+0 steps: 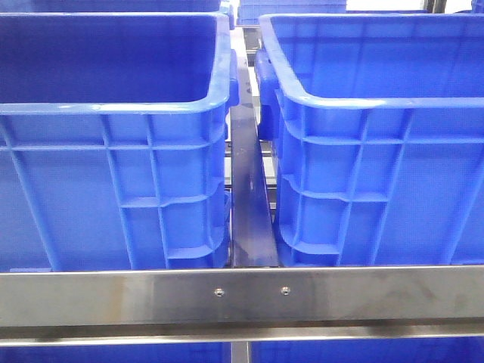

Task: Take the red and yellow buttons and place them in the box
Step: 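Lower the left gripper into the bin of push buttons toward a yellow button, then close the left gripper on the yellow-capped button's body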

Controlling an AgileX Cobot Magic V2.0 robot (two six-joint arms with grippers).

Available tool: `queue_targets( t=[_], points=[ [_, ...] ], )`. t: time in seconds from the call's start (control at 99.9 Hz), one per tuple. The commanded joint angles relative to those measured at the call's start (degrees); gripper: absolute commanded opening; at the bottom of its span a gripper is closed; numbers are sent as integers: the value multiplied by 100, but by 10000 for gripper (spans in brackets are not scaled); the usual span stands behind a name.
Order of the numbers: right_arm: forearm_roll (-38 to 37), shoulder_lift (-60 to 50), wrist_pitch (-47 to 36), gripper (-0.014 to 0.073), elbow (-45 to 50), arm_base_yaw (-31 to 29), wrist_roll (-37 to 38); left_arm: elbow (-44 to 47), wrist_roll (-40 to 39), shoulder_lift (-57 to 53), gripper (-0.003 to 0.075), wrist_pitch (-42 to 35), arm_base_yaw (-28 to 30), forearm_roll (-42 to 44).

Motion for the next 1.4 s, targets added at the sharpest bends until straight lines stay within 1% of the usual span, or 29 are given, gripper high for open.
queue_targets(
  t=[0.0,0.08,0.21,0.37,0.47,0.52,0.59,0.61,0.63,0.64,0.66,0.711,0.721,0.741,0.771,0.821,0.861,1.001,1.391],
  points=[
    [-48,-70,-461,-65,-159,-33,-20,-295,-31,-166,-20,-229,17,0],
    [-48,-70,-461,-65,-159,-33,-20,-652,-31,-144,-20,140,17,-11],
    [-48,-70,-461,-65,-159,-33,-20,-1324,-31,62,-20,1196,17,-11],
    [-48,-70,-461,-65,-159,-33,-20,-2007,-31,567,-20,1814,17,1],
    [-48,-70,-461,-65,-159,-33,-20,-2457,-31,1108,-18,2233,17,1],
    [-48,-70,-461,-65,-159,-33,-20,-2662,-31,1408,-2,2407,17,1],
    [-48,-70,-461,-65,-159,-33,-20,-2940,-31,1858,71,2516,17,1],
    [-48,-70,-461,-65,-159,-33,-20,-3018,-31,1998,119,2516,17,-9],
    [-48,-70,-461,-65,-159,-33,-20,-3069,-31,2088,146,2516,17,-9],
    [-48,-70,-461,-65,-159,-33,-20,-3121,-31,2179,176,2516,17,-9],
    [-48,-70,-461,-65,-159,-33,-20,-3194,-31,2316,208,2516,17,-9],
    [-48,-70,-461,-65,-159,-33,-20,-3355,-31,2633,344,2472,17,-9],
    [-48,-70,-461,-65,-159,-33,-20,-3481,-31,2905,428,2456,17,-9],
    [-48,-70,-461,-65,-159,-33,-20,-3525,-31,2995,459,2447,17,-9],
    [-48,-70,-461,-65,-159,-33,-20,-3609,-31,3178,529,2447,17,-9],
    [-48,-70,-461,-65,-159,-33,-20,-3758,-31,3507,599,2447,17,-9],
    [-48,-70,-461,-65,-159,-33,-20,-3899,-31,3795,632,2461,17,-9],
    [-48,-70,-461,-65,-159,-33,-20,-4541,-31,4818,640,2789,17,-9],
    [-48,-70,-461,-65,-159,-33,-20,-6643,-46,7529,639,4642,17,-132]
  ],
)
